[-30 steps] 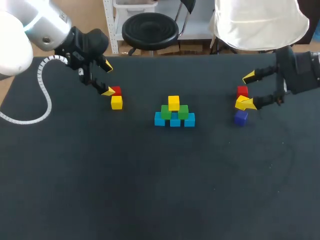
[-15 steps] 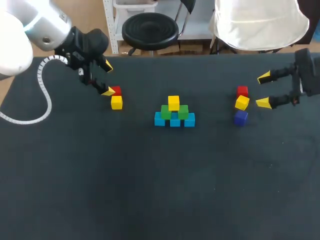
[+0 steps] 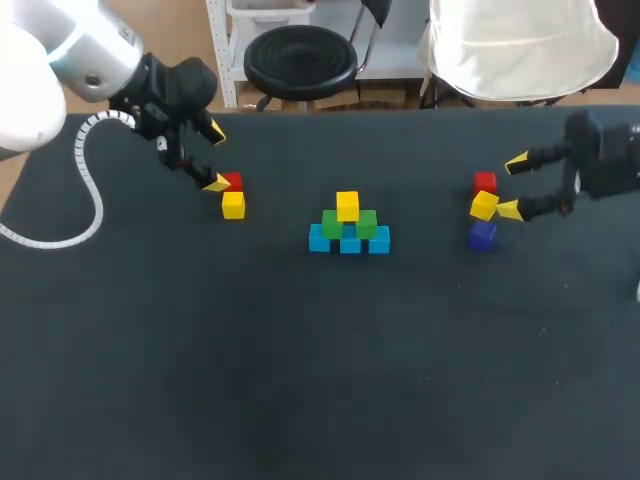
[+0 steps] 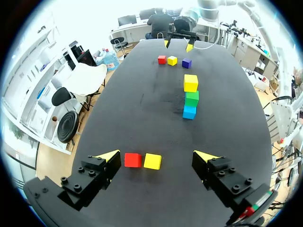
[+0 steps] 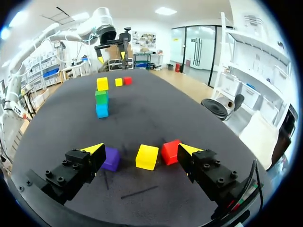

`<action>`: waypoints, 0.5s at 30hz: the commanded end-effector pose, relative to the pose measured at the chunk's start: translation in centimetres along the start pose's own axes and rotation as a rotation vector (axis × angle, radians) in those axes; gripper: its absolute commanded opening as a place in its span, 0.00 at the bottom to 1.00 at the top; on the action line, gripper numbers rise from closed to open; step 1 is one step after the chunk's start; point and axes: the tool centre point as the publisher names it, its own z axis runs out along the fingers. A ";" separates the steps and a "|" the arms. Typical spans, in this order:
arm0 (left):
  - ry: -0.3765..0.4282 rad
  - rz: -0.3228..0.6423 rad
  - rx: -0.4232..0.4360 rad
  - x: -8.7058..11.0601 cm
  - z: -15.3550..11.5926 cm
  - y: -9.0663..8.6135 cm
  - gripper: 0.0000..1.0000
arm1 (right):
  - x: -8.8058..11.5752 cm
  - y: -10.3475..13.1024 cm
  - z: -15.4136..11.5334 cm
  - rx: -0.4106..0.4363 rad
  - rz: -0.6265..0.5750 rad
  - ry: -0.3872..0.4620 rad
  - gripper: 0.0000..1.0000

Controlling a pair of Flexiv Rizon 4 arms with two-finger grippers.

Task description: Place the blue cubes, place green cubes on the blue cubes, place the yellow cubes on the green cubes, then place the red cubes on the yellow cubes, and place purple cube on the red cubes.

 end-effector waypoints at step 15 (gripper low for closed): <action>-0.004 0.003 0.000 0.1 0.0 0.0 1.00 | 2.0 -1.0 2.0 -0.015 0.038 -0.058 1.00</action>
